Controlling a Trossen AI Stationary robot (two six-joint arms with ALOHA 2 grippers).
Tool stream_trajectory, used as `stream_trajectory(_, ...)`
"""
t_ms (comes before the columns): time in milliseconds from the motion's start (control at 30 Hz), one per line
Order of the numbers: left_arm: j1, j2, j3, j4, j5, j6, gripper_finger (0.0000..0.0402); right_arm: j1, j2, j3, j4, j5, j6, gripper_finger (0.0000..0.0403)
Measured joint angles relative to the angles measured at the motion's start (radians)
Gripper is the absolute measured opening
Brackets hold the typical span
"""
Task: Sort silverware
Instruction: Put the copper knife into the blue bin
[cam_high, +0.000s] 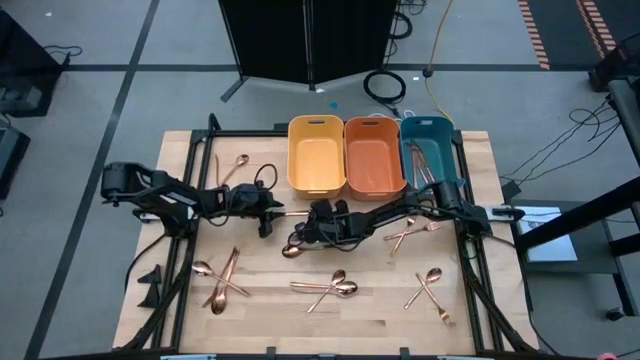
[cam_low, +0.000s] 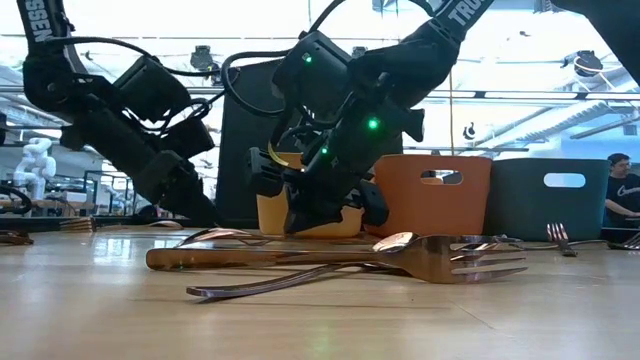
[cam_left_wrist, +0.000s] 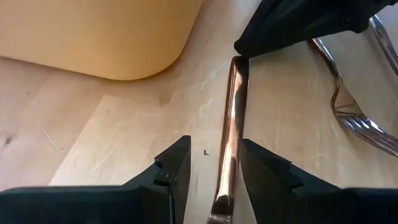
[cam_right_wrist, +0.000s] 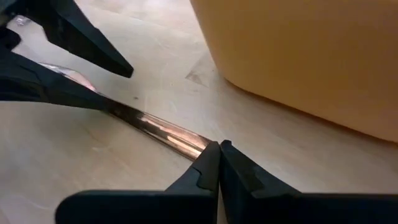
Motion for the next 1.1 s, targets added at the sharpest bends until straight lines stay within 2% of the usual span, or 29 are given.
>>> stream_trajectory(267,0.0,0.001,0.0,0.006,0.038,0.001,0.0135,-0.001,0.004,0.0,-0.043,0.001,0.029,0.0)
stream_trajectory(467,0.0,-0.015,0.0,0.066,0.04,0.0,0.0135,0.009,0.0,0.0,-0.039,0.074,0.012,0.0)
stream_trajectory(733,0.0,-0.028,0.0,0.043,0.059,-0.009,0.0135,0.006,-0.001,0.0,0.007,0.048,-0.026,0.0)
stream_trajectory(1100,0.001,-0.004,0.0,0.015,0.028,-0.004,0.0136,0.006,-0.002,0.0,0.048,0.048,-0.06,0.0)
